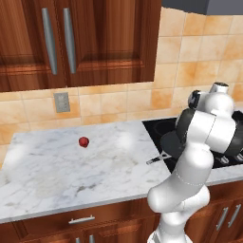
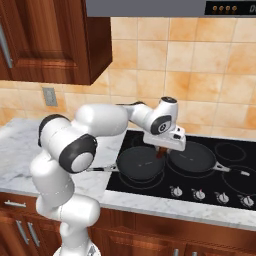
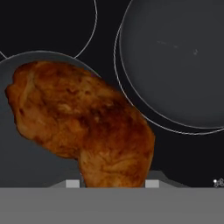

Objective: Place both pans onto different burners. Then place the bell pepper and the chicken drumstick on different pans.

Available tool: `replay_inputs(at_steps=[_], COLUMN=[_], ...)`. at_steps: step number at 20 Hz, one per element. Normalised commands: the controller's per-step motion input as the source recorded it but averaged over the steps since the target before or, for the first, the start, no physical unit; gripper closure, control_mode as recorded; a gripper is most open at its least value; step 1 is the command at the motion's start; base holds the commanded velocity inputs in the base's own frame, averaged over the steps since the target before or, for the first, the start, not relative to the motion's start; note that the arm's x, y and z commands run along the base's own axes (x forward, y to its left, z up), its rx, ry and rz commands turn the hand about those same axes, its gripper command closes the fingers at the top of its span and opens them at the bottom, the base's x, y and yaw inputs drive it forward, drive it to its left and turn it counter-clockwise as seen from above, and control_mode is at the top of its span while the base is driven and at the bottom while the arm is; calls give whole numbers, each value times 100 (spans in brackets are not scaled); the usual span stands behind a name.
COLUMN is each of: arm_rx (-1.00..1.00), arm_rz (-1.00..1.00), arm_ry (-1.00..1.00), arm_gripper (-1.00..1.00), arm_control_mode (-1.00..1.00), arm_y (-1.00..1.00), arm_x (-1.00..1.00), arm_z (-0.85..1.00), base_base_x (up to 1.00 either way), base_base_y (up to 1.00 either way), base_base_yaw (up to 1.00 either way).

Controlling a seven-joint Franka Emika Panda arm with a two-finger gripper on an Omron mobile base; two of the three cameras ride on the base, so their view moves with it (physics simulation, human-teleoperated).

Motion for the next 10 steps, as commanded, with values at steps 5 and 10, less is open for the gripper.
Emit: replay_inputs(at_steps=[5, 10], arm_rx=[0, 0], arm_rz=[0, 0], arm_ry=[0, 0], arm_gripper=[100, 100], arm_control_mode=[-100, -100], arm_y=[-40, -36], arm_x=[22, 18], arm_z=[0, -3], base_base_x=[0, 0], base_base_y=[0, 0], base_base_yaw=[0, 0])
